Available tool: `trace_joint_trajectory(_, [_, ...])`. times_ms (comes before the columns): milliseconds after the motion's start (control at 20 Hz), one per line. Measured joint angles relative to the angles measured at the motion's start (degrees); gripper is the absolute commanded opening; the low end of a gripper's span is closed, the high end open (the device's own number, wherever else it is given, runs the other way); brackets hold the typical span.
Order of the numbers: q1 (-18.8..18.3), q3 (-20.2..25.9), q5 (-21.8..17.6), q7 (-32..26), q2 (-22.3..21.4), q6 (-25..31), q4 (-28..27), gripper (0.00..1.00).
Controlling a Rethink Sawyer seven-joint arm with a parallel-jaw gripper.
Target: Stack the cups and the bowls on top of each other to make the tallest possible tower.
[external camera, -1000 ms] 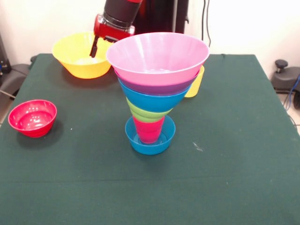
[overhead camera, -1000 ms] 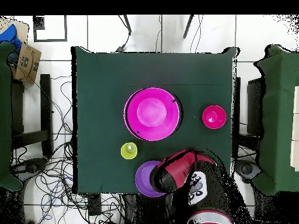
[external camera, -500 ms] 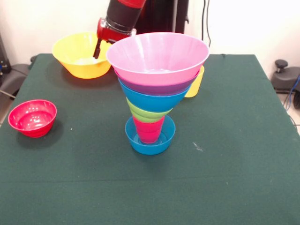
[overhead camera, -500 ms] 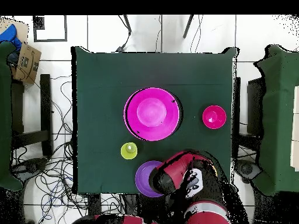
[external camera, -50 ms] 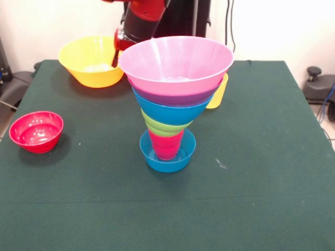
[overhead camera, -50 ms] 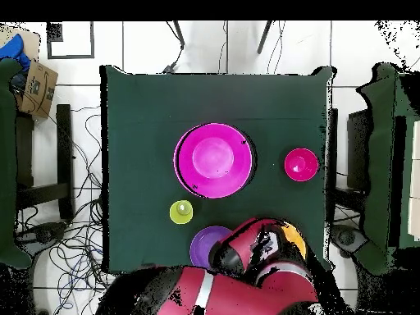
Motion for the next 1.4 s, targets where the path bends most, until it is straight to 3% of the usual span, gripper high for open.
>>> trace_joint_trajectory(200, [0.72, -0.58, -0.21, 0.00, 1.00, 0.05, -0.02, 0.00])
trace_joint_trajectory(550, [-1.57, 0.94, 0.53, 0.00, -2.50, 0.72, 0.31, 0.00])
trace_joint_trajectory(850, [-5.23, 5.21, 4.39, -0.02, -8.97, 5.38, 0.50, 0.00])
trace_joint_trajectory(1150, [-5.79, 8.47, 7.31, -0.74, -15.09, 12.09, 0.55, 0.00])
trace_joint_trajectory(1400, [-9.82, 13.56, 10.68, -5.85, -20.63, 18.55, 0.51, 0.00])
